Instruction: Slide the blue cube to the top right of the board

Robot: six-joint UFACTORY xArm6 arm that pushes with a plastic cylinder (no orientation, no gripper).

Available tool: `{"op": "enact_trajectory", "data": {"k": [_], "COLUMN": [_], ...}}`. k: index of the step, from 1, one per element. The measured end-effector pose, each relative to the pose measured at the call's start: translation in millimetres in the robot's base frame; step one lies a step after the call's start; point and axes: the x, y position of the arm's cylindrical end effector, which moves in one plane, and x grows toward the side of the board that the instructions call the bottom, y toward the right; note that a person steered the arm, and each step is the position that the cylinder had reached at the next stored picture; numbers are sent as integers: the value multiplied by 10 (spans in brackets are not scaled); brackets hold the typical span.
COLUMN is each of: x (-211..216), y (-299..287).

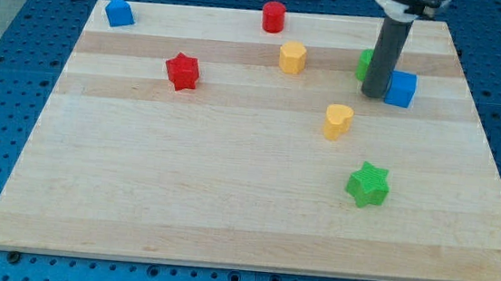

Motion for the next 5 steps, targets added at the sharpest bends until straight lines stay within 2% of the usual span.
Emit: {"op": "enact_trajectory", "data": {"k": [1, 2, 5], "x": [279, 353, -285], "y": [-32, 155, 383]}}
